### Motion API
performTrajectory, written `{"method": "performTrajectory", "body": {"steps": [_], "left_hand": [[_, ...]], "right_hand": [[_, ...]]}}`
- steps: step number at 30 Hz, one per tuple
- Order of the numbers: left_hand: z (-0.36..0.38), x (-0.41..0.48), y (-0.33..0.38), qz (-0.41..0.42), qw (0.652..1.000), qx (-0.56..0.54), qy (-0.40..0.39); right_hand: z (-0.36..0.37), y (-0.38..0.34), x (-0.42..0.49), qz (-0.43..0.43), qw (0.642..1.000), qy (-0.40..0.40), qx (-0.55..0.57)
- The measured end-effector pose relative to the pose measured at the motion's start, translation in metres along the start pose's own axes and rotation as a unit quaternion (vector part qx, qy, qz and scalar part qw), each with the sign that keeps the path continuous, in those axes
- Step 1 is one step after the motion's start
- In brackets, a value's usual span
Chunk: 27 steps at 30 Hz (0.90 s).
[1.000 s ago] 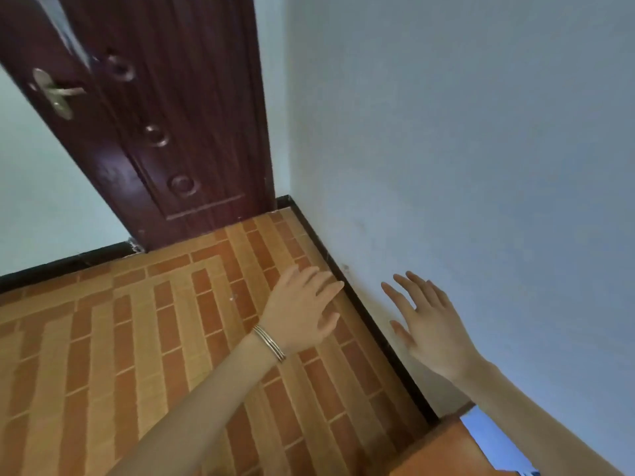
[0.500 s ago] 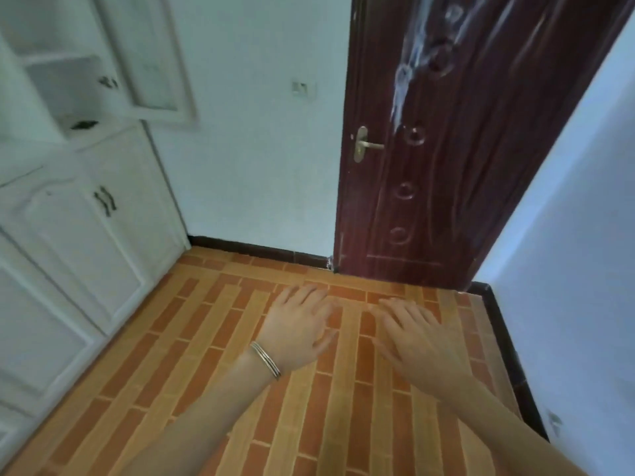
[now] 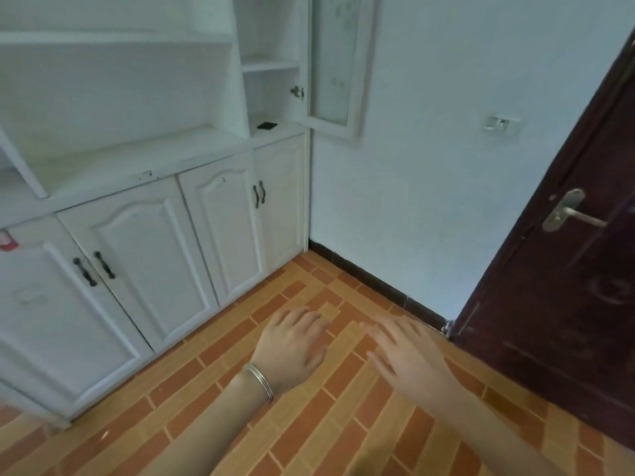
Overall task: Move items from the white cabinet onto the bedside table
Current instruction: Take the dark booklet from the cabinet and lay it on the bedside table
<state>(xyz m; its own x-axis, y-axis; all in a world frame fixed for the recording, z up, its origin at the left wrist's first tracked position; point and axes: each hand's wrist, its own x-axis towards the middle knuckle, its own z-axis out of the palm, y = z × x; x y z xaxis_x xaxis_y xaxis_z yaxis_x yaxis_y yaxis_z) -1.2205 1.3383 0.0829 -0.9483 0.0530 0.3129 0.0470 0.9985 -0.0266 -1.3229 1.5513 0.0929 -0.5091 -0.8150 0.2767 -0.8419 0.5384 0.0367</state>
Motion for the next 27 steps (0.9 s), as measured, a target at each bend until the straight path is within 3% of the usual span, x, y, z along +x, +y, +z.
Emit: {"method": "performTrajectory", "body": {"steps": [12,21,27], "left_hand": [[0.006,0.200,-0.115,-0.088,0.991,0.029,0.101],[0.085,0.274,-0.212,-0.113,0.991,0.039,0.063],[0.113,0.365,-0.317,-0.130,0.987,0.035,0.083]], "right_hand": [[0.017,0.135,0.239,-0.101,0.992,0.068,0.030],[0.094,0.168,0.375,-0.144,0.987,0.051,0.056],[0.117,0.190,0.512,-0.162,0.984,0.063,0.038]]}}
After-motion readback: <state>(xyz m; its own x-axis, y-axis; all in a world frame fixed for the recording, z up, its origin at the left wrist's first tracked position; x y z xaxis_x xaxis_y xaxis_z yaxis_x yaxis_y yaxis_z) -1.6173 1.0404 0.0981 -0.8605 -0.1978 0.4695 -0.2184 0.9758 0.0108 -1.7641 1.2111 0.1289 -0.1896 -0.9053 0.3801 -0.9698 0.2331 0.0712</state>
